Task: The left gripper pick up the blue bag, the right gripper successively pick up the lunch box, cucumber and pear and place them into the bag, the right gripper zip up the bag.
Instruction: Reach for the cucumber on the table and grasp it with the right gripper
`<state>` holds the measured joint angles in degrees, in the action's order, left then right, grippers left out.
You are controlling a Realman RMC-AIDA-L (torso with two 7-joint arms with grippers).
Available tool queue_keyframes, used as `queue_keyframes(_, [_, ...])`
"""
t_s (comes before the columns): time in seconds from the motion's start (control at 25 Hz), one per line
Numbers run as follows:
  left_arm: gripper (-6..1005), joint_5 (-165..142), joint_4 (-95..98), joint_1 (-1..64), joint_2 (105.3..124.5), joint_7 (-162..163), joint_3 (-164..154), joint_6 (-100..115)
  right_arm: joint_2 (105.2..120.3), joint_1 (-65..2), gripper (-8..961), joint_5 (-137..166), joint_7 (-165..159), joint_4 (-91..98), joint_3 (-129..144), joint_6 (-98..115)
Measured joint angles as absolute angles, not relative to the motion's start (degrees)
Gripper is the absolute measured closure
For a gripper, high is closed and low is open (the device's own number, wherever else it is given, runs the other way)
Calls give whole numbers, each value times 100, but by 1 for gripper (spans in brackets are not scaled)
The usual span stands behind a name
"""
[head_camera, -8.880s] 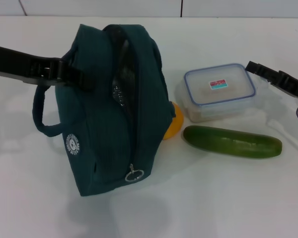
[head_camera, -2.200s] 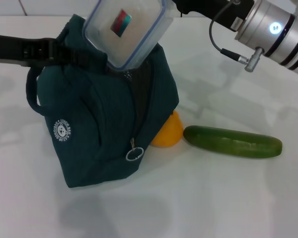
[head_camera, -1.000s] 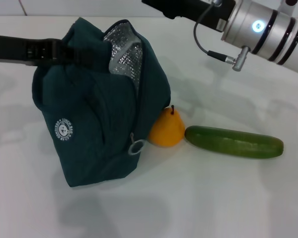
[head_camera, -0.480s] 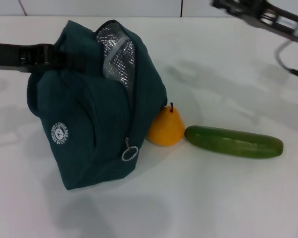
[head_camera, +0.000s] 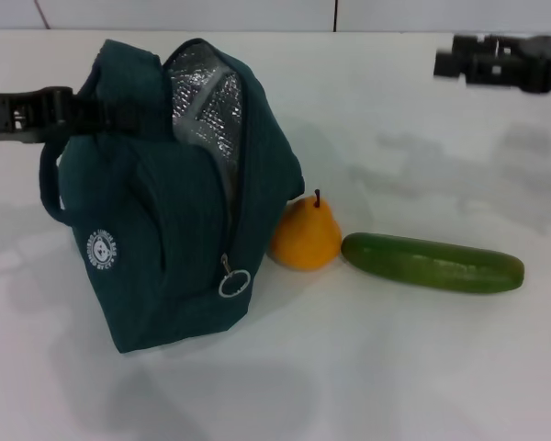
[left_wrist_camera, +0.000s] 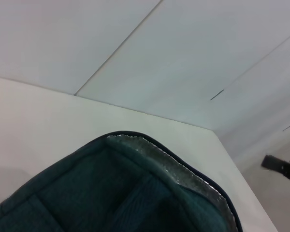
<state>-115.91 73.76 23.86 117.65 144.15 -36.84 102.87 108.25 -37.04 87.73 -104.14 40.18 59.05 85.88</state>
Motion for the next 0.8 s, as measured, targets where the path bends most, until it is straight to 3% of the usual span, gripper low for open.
queue_keyframes(0.24, [953, -11587, 7332, 2347, 11759, 14367, -3653, 10287, 10632, -4074, 91, 10779, -11001, 5130, 5920, 8962])
queue_keyframes(0.4, [952, -11585, 7317, 2340, 11768, 14365, -3657, 10294, 10599, -4668, 93, 12210, -11465, 5562, 5963, 9567])
queue_keyframes(0.52, [952, -11583, 7302, 2343, 11780, 14364, -3677, 10303, 10757, -5080, 94, 13430, -11861, 6016, 6118, 9878])
queue_keyframes(0.8, [952, -11582, 7037, 2426, 11755, 14358, -3683, 10333, 11436, -5865, 95, 14913, -12163, 6369, 6338, 10496])
